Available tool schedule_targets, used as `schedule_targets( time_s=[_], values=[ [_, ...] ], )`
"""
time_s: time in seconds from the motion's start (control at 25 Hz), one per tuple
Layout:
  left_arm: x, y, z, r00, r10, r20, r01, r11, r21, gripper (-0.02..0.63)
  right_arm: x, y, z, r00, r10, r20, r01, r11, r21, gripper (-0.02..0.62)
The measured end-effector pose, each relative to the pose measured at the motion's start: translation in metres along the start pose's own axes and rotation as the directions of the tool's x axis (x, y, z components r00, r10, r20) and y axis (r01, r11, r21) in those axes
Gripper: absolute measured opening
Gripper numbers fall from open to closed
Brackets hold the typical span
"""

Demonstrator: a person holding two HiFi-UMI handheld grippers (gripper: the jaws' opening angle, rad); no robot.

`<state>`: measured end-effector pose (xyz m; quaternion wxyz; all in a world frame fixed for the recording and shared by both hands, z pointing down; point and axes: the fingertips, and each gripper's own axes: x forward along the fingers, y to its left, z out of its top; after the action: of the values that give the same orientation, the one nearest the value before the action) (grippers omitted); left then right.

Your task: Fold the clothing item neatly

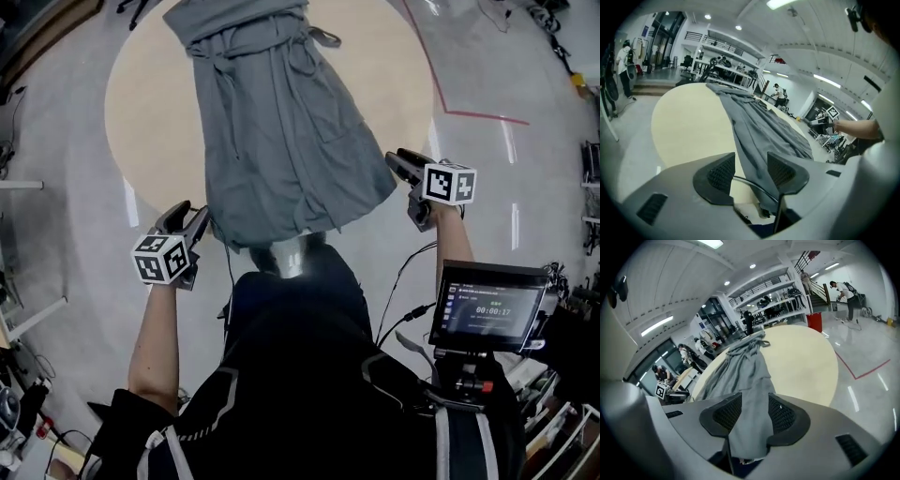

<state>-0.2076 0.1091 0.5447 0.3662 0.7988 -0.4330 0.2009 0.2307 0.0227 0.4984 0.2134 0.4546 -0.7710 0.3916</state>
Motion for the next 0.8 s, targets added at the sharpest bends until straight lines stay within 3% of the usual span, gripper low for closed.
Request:
schedule_targets(
  time_s=[0.2,0.32,0.48,0.6,0.68,0.8],
  values=[
    [0.001,-0.028,-0.068,0.998,0.045,-0.042,-0.05,0.988,-0.144,0.22,-0.015,-0.055,-0.081,0.991,0.032,-0.129,-0.026,0.998,0.05,0.197],
    [-0.008,-0.042,-0.098,0.998,0.05,0.023,-0.042,0.96,-0.276,0.26,-0.011,-0.072,-0.125,0.965,0.179,-0.192,-0.161,0.981,0.105,0.253],
    [0.0,-0.066,-0.121,0.994,-0.067,0.082,0.093,0.921,-0.378,0.301,-0.015,-0.07,-0.161,0.885,0.4,-0.237,-0.381,0.916,0.125,0.261],
    [0.009,-0.082,-0.117,0.988,-0.119,0.099,0.148,0.915,-0.374,0.331,-0.013,-0.062,-0.161,0.842,0.476,-0.252,-0.467,0.879,0.097,0.261],
    [0.014,-0.089,-0.114,0.989,-0.117,0.094,0.142,0.927,-0.347,0.331,-0.011,-0.054,-0.154,0.818,0.519,-0.248,-0.515,0.853,0.086,0.261],
    [0.018,-0.09,-0.106,0.987,-0.106,0.122,0.143,0.924,-0.354,0.334,-0.015,-0.039,-0.144,0.765,0.594,-0.251,-0.589,0.802,0.103,0.259]
  ],
)
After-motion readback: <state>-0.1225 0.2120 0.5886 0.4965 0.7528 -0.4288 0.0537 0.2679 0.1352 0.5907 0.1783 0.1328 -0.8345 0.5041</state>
